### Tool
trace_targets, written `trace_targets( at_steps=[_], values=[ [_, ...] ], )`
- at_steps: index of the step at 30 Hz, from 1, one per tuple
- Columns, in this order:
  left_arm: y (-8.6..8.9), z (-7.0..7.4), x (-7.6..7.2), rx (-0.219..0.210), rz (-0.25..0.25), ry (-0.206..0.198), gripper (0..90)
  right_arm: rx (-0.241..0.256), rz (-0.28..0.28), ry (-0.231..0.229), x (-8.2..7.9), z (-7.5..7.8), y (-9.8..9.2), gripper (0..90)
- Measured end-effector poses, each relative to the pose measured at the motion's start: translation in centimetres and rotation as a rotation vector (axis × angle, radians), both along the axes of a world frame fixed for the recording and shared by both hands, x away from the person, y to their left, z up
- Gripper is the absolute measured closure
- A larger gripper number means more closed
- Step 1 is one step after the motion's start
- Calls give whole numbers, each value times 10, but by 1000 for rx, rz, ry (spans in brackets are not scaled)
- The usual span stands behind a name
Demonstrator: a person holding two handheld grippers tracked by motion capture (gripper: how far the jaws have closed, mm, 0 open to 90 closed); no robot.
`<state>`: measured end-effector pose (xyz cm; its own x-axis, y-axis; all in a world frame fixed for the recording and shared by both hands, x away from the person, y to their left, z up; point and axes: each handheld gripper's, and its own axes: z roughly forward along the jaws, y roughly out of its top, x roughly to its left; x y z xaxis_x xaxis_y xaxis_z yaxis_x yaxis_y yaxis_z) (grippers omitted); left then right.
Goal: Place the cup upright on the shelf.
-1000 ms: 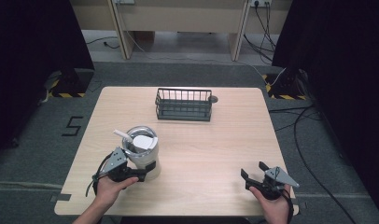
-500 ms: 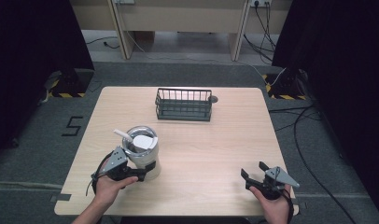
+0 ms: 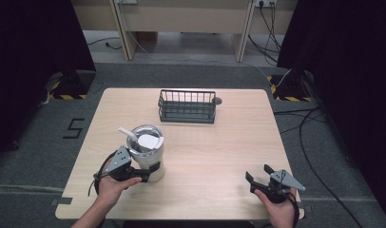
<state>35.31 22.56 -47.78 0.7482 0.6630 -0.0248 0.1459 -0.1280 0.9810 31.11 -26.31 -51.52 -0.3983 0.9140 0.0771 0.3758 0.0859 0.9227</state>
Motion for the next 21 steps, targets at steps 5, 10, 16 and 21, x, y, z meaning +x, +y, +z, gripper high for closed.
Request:
trace_targets(
  at_steps=[5,10,16,21],
  values=[
    [-1,6,5,-5,-1,-4,103,0,-1,0,0,0,0,185],
    [-2,11,8,-3,2,-14,103,2,-1,1,0,0,0,185],
    [-3,17,15,-7,9,-18,103,2,-2,2,0,0,0,185],
    [-4,23,20,-9,12,-23,103,2,-2,2,0,0,0,185]
  ],
)
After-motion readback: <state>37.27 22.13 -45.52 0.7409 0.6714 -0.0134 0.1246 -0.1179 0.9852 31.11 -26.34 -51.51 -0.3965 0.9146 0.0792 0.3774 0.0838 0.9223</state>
